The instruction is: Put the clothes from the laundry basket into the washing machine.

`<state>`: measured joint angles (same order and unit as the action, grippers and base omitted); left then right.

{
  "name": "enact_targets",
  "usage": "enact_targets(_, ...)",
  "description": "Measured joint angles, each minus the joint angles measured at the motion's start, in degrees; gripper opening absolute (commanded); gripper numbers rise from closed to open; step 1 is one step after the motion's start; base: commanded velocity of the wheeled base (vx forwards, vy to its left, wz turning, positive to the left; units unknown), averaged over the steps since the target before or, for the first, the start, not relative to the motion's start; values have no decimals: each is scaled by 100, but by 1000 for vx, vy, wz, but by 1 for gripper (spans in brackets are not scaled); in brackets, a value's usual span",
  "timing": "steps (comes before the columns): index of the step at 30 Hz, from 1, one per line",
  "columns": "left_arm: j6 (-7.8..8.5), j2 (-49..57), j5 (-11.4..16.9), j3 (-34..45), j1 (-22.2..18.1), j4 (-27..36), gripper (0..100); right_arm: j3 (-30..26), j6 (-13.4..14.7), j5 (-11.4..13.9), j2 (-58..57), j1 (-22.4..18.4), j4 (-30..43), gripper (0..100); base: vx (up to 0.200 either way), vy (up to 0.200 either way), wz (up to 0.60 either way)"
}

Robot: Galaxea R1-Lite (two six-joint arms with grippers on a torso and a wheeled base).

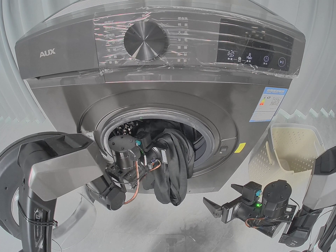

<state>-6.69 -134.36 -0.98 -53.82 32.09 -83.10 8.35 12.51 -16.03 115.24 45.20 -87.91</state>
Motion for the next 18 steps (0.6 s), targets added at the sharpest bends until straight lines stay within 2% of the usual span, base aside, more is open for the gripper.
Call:
enact_targets(7,-1,-362,-57,-985,-190,903,0,9,-2,2,4,5,5,100,0,0,0)
enact_targets(18,46,-1221,-272,-2660,-400,1195,0,20,-4,5,11,5,5,100,0,0,0)
